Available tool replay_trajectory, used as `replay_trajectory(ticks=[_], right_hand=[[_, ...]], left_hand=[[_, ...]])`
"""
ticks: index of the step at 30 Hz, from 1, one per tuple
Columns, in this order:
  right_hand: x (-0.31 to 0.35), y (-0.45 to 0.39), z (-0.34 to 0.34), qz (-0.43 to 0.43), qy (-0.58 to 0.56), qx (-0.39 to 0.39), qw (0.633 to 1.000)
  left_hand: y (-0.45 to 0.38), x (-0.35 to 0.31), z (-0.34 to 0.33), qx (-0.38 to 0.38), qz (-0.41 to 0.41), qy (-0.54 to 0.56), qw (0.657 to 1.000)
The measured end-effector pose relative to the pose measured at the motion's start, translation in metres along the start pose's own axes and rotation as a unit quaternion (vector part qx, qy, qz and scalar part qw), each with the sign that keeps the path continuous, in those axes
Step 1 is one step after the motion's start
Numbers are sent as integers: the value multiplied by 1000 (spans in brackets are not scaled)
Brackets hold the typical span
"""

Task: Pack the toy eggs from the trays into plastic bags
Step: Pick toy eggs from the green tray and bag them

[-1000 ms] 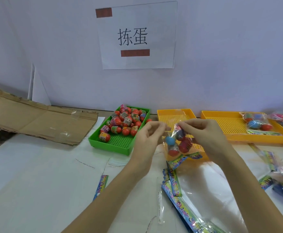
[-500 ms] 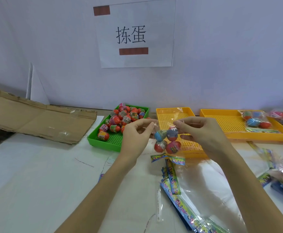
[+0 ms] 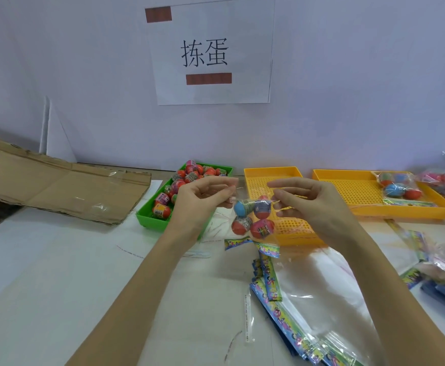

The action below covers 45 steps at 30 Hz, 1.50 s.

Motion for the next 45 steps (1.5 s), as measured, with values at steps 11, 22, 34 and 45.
replay_trajectory(ticks=[11,22,34,45], right_hand=[[1,-1,0,23,10,-48,999],[-4,-2,0,19,-19,-33,999],[-6,-4,-3,17,-29,-24,999],[3,0,-1,57,57,-30,996]], left_hand=[[-3,-3,6,41,-17,17,999],[-3,-4,9,36,-18,2,999],[-1,-11,11,80,-27,-47,995],[-1,-15,17,66,-28,-79,994]])
Point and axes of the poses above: each hand's wrist, its own y-axis away from the middle knuckle, its own z-axis out of the back of the hand, x = y × z, the point moved 6 cm from there along -y, towards the middle knuckle, and after that the axes turned 11 degrees about y, right-handed, at the moved point
